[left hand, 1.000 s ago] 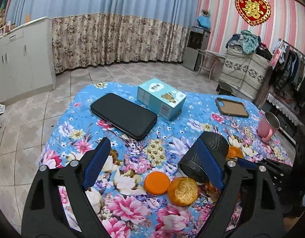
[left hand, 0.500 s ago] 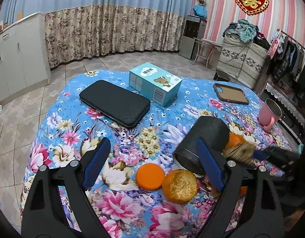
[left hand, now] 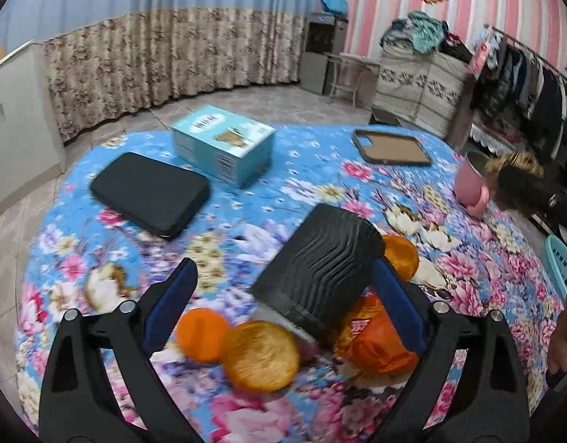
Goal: Collect trash
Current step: 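Grasp the black ribbed cylinder with the left gripper while the right grasps a khaki cloth, then carry the black cylinder and khaki cloth over the basket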
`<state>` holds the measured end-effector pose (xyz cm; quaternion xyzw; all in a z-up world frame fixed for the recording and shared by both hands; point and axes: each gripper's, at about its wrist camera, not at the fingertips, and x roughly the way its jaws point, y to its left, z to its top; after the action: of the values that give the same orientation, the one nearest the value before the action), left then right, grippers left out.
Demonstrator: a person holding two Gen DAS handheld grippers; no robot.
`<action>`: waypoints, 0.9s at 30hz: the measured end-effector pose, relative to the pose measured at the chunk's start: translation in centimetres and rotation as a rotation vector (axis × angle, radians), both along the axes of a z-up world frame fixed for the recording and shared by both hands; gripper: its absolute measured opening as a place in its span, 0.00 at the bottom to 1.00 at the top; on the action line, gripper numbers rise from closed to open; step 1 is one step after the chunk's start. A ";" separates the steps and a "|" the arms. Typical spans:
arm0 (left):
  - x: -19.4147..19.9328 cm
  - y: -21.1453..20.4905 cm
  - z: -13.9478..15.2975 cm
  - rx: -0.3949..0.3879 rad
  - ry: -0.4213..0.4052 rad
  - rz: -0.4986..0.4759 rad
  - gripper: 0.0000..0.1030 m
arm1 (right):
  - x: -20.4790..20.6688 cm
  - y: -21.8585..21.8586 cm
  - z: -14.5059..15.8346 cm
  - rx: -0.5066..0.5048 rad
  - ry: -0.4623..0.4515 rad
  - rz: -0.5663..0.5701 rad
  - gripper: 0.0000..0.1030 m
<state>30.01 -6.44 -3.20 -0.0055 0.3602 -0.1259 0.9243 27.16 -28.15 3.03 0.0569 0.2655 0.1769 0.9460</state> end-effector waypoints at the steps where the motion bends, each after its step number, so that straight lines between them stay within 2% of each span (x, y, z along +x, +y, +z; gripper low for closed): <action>1: 0.4 -0.5 -0.3 0.004 0.017 -0.021 0.92 | 0.0 -0.3 0.0 0.004 0.002 -0.002 0.38; 3: 1.5 -2.0 -1.1 0.055 0.040 -0.054 0.92 | 0.3 -0.9 -0.2 0.014 0.013 -0.003 0.38; 7: 2.5 -3.0 -2.2 0.065 0.094 -0.072 0.91 | 0.5 -1.4 -0.6 0.030 0.032 -0.008 0.38; 10: 2.7 -3.4 -3.2 0.094 0.127 -0.082 0.75 | 0.6 -1.5 -0.7 0.034 0.032 -0.010 0.38; 19: 0.7 -1.4 0.1 0.010 0.009 -0.043 0.63 | -0.3 -1.6 -0.6 0.033 0.018 -0.013 0.38; 25: 0.8 -1.2 -0.4 -0.006 0.032 -0.049 0.61 | -0.5 -1.3 -0.8 0.032 0.024 -0.008 0.38; 27: 0.5 -1.0 0.2 -0.021 0.008 -0.041 0.61 | -0.5 -1.2 -0.9 0.031 0.025 -0.004 0.38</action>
<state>30.51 -7.42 -2.97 -0.0084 0.3624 -0.1484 0.9201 26.62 -29.33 2.18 0.0742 0.2745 0.1784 0.9420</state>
